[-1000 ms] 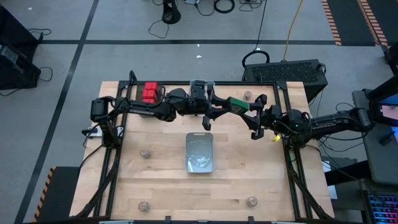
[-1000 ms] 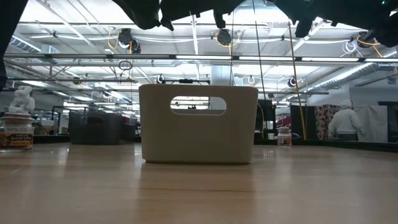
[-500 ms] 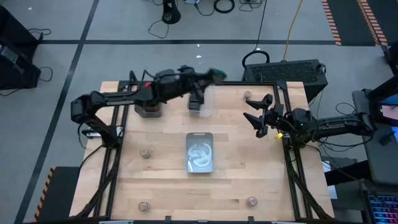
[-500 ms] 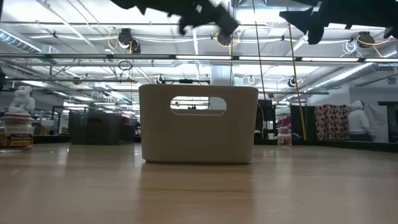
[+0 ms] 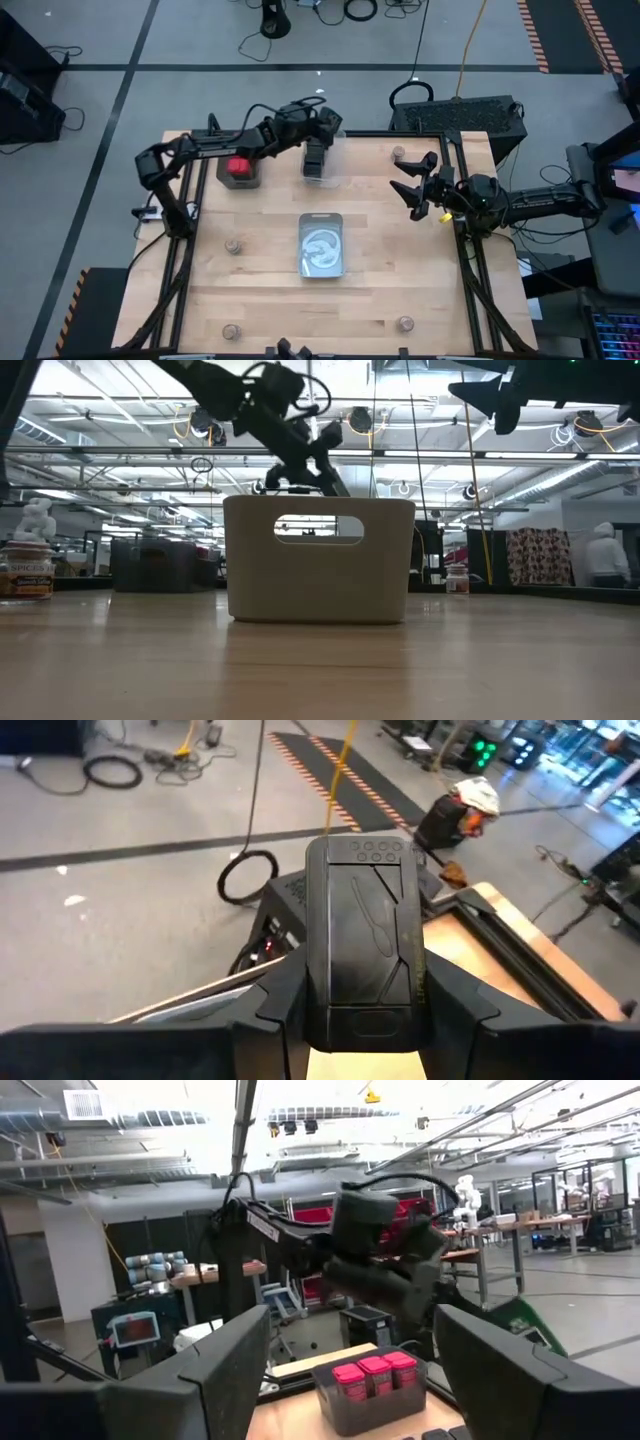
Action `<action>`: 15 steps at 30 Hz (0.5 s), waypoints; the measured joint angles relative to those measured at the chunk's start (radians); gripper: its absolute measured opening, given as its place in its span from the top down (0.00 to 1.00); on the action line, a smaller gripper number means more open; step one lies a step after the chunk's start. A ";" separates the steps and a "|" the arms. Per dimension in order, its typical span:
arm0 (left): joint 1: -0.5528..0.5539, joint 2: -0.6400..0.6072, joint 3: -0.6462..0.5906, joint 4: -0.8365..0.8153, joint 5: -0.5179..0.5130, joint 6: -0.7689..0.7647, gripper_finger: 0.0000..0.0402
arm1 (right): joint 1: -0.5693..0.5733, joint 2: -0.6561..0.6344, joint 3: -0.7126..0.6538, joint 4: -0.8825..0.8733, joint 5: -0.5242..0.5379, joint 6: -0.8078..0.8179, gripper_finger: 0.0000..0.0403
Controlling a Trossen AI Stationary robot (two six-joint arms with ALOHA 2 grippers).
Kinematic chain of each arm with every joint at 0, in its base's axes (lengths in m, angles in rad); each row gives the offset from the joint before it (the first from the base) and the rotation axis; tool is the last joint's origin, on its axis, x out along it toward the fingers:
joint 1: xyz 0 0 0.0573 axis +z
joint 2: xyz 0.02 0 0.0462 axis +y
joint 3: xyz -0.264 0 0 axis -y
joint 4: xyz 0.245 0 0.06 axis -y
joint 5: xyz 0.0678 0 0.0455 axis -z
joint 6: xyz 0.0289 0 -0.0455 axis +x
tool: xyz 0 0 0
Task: Sort spices by type
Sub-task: Put the black seasoning can into the transparent bin
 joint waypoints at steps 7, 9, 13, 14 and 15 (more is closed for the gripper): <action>0.000 0.099 0.107 -0.105 -0.021 -0.028 0.67 | -0.004 0.000 0.000 0.013 0.002 -0.037 0.35; 0.000 0.137 0.165 -0.181 -0.023 -0.028 0.67 | -0.004 -0.001 0.000 0.017 0.001 -0.049 0.35; -0.014 0.199 0.254 -0.283 -0.033 -0.030 0.67 | -0.004 -0.002 0.000 0.017 0.001 -0.053 0.35; -0.021 0.208 0.267 -0.284 -0.044 -0.030 0.67 | -0.004 -0.002 0.000 0.016 0.001 -0.054 0.35; -0.028 0.216 0.277 -0.284 -0.061 -0.030 0.67 | -0.004 -0.002 0.000 0.016 0.001 -0.056 0.35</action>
